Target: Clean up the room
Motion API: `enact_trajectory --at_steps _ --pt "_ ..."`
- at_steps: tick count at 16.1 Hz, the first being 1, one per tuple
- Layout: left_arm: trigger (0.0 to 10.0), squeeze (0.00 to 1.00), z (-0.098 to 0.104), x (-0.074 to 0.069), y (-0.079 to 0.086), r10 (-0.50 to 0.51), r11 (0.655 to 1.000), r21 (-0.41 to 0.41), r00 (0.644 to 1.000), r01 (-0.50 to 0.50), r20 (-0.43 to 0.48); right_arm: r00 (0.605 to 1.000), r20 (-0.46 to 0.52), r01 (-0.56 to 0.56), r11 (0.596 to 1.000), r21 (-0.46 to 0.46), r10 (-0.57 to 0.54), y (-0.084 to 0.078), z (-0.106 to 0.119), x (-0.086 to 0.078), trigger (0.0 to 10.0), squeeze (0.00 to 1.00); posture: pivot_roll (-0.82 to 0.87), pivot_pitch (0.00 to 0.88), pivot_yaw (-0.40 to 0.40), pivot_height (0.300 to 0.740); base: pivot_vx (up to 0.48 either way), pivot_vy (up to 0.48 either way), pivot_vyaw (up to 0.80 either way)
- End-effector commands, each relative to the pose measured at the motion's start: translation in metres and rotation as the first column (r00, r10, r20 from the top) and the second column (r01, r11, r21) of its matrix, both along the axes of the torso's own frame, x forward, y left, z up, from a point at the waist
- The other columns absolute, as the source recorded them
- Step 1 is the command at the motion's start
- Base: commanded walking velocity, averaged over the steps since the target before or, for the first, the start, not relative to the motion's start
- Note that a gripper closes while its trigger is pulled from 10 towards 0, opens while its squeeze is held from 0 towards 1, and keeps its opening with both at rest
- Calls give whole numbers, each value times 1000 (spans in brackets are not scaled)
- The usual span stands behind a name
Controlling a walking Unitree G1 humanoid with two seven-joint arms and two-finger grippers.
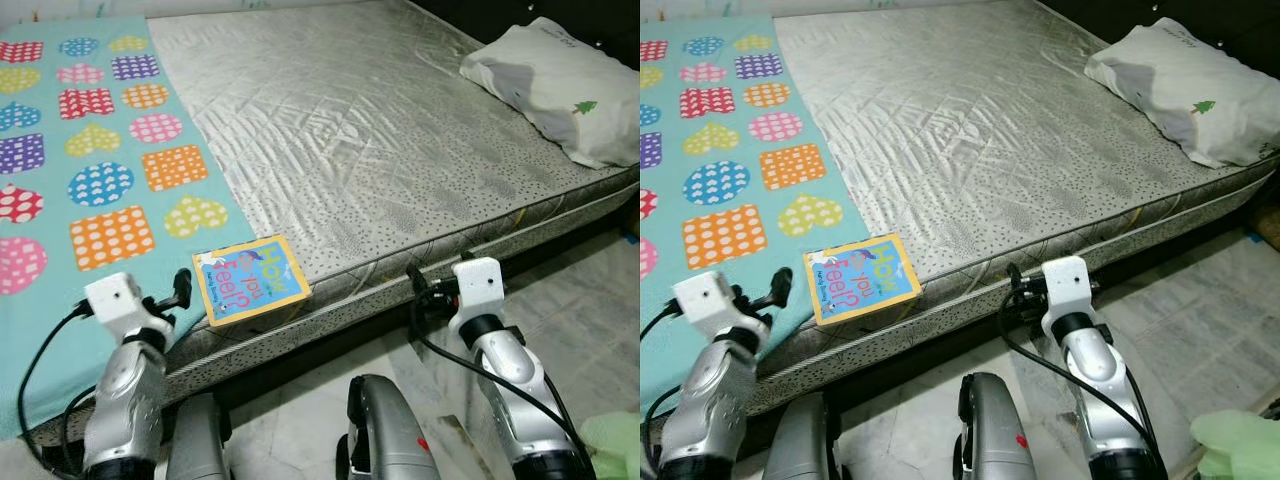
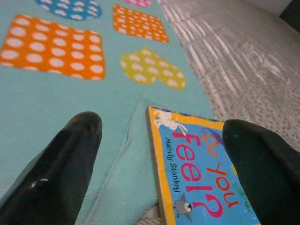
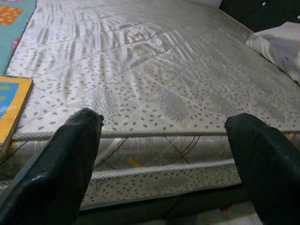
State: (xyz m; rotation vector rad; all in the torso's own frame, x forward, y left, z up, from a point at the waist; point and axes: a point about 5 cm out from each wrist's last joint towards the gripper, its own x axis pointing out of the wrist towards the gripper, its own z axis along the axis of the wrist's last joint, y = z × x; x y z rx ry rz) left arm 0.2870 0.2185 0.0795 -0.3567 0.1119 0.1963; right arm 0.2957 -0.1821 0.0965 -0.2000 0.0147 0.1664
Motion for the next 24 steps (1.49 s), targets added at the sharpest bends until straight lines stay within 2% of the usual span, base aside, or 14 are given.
enact_trajectory --at_steps 1,5,6,9,11,13,15,16,17,20,24 --pt "10000 0 -5 0 -2 3 1000 -12 1000 -3 -28 1000 6 6 1000 0 -6 -5 3 -1 10000 0 -91 157 -61 543 0 0 0" --pt "10000 0 -9 11 -2 -22 999 -50 997 19 -74 1000 7 21 999 -25 -21 -13 6 -3 10000 0 -112 176 -68 543 0 0 0" --pt "10000 0 -17 16 -2 -37 996 -80 991 27 -131 1000 6 24 999 -35 -24 -15 7 -4 10000 0 -115 178 -71 543 0 0 0" --pt "10000 0 -21 22 1 -41 998 -47 985 33 -168 999 14 33 997 -62 -33 -17 8 -5 10000 0 -133 182 -73 543 0 0 0" --pt "10000 0 -29 26 -6 -97 993 -83 970 81 -223 999 23 31 997 -71 -29 -19 13 -6 10000 0 -154 184 -73 543 0 0 0" --pt "10000 0 -34 31 -13 -145 982 -153 958 110 -245 1000 23 14 999 -46 -13 -21 19 -9 10000 0 -164 185 -74 543 0 0 0" --pt "10000 0 -39 32 -17 -183 975 -171 944 139 -275 998 3 -63 998 11 63 -16 25 -15 10000 0 -187 186 -79 543 0 0 0" --pt "10000 0 -43 33 -21 -230 962 -212 929 171 -291 986 -31 -161 986 47 162 -9 30 -23 10000 0 -187 186 -79 543 0 0 0" --pt "10000 0 -43 34 -22 -248 956 -231 923 183 -293 982 -44 -179 983 48 181 -8 32 -26 10000 0 -205 188 -80 543 0 0 0" --pt "10000 0 -51 31 -18 -253 945 -285 909 159 -331 984 -44 -169 982 80 173 -10 46 -27 10000 0 -213 192 -82 543 0 0 0" --pt "10000 0 -52 29 -12 -258 930 -332 922 157 -288 982 -41 -183 981 56 186 -8 50 -27 10000 0 -214 196 -83 543 0 0 0"
